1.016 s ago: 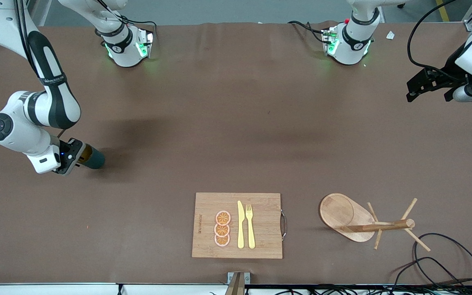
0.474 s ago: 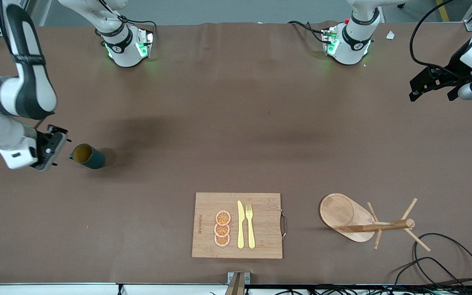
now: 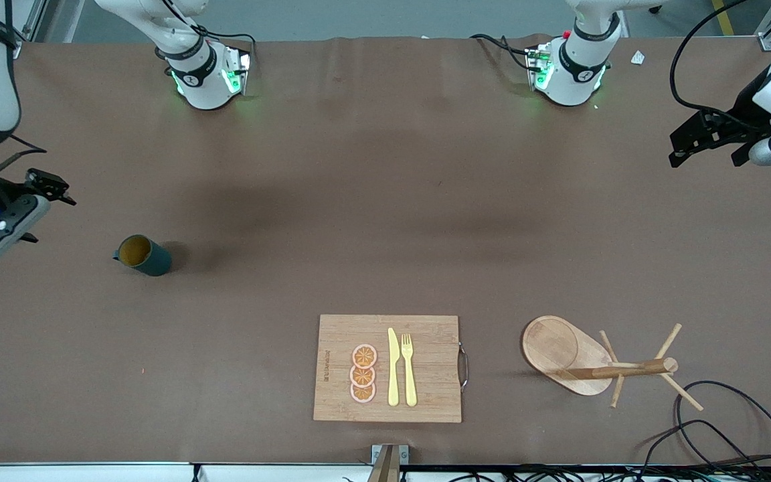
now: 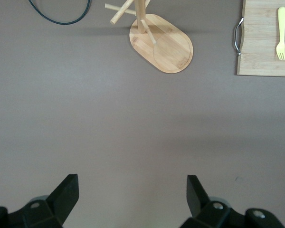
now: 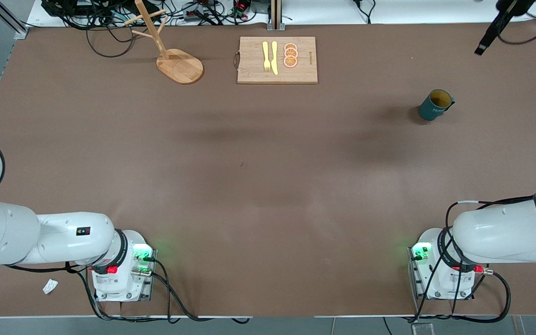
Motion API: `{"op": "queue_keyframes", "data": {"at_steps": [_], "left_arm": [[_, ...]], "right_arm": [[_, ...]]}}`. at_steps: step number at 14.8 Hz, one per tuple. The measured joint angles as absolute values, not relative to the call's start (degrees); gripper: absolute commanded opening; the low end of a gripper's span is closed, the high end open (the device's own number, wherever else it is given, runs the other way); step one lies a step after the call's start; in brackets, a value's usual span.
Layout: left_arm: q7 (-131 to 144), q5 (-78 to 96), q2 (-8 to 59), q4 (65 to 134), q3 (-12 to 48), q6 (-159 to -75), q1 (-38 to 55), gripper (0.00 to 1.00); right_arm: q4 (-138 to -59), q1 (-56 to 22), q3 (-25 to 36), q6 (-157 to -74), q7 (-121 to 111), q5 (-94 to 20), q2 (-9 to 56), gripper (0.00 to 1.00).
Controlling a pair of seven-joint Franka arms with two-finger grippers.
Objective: Transfer cup from left to right arm and place
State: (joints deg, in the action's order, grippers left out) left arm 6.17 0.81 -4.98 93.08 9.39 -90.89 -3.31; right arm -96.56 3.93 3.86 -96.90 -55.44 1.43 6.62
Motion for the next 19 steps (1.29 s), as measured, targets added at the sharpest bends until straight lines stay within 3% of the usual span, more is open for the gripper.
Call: {"op": "queue_keyframes", "data": {"at_steps": [6,9,19], "left_arm": [[6.2,0.8,-4.9,92.9,9.2,-90.9,-3.3,1.0],[6.2,0.8,-4.8,92.9,9.2,-90.9,-3.3,1.0],[6.2,0.8,-4.8,92.9,9.2,-90.9,-3.4,1.0]], "right_arm": [[-84.3,2.6,3.5,-91.2,-54.3,3.6,8.3,1.0],[-83.5,2.5,3.6,-91.0,-52.9,3.6,8.8,1.0],[-81.8,2.2,3.3,-80.8,-13.6,-2.2,7.0,1.0]]}}
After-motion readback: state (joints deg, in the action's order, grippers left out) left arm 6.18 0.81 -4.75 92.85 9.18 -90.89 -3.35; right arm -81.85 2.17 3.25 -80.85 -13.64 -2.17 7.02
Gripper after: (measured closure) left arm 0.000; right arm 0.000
